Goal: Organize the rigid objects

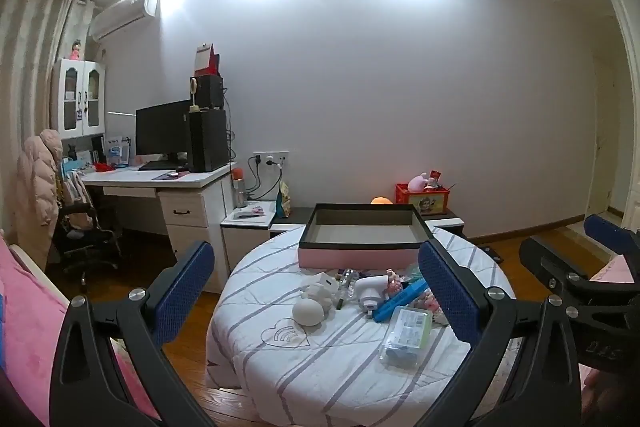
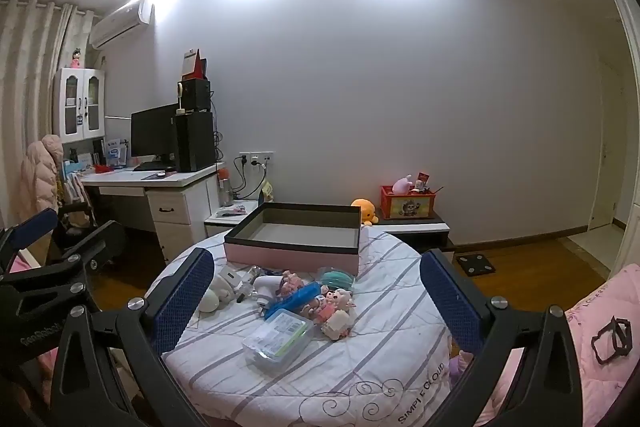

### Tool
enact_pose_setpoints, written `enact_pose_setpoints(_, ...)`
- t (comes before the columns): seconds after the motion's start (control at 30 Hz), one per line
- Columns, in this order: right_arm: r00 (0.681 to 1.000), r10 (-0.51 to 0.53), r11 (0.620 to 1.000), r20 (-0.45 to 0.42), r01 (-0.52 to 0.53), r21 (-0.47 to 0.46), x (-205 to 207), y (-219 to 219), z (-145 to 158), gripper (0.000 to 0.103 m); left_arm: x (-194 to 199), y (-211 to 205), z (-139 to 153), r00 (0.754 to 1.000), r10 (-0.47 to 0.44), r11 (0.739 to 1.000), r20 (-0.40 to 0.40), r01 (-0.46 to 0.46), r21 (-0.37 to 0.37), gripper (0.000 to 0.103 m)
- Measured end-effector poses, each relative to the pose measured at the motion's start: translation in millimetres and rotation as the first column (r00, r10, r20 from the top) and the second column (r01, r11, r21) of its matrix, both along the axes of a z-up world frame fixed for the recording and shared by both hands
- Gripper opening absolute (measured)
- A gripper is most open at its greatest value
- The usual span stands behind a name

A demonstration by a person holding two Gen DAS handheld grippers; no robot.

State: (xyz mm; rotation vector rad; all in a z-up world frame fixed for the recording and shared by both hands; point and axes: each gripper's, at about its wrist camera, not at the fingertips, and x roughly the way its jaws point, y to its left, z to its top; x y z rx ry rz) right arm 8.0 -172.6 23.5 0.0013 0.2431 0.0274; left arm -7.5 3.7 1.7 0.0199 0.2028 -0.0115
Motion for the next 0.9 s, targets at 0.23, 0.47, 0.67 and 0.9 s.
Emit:
enact_pose_setpoints(0.23,1.0,-0.013,1.0,-0.007,0.013,-0.003,-1,-2,2,0.103,1,-1,0,1.0,-0.003,1.0,-0.004,0.003,0.0,0.103)
enact_pose_setpoints(0.47,0.999,-0.036,0.999,-0.012,0.036,-0.006,-1,-3,3,0.103,0,2,-2,1.0,-0.008,1.0,-0.004,0.008,0.0,0.103)
enact_pose_setpoints(0.67,0.998,-0.058,0.998,-0.024,0.058,-0.01,0,-6,1,0.103,0,1,-5,1.0,-0.014,1.0,-0.006,0.014,0.004,0.103)
enact_pose_setpoints(0.9,0.996,-0.092,0.996,-0.019,0.092,-0.015,-3,-9,1,0.103,2,-4,-8,1.0,-0.019,1.0,-0.009,0.019,0.011,0.103)
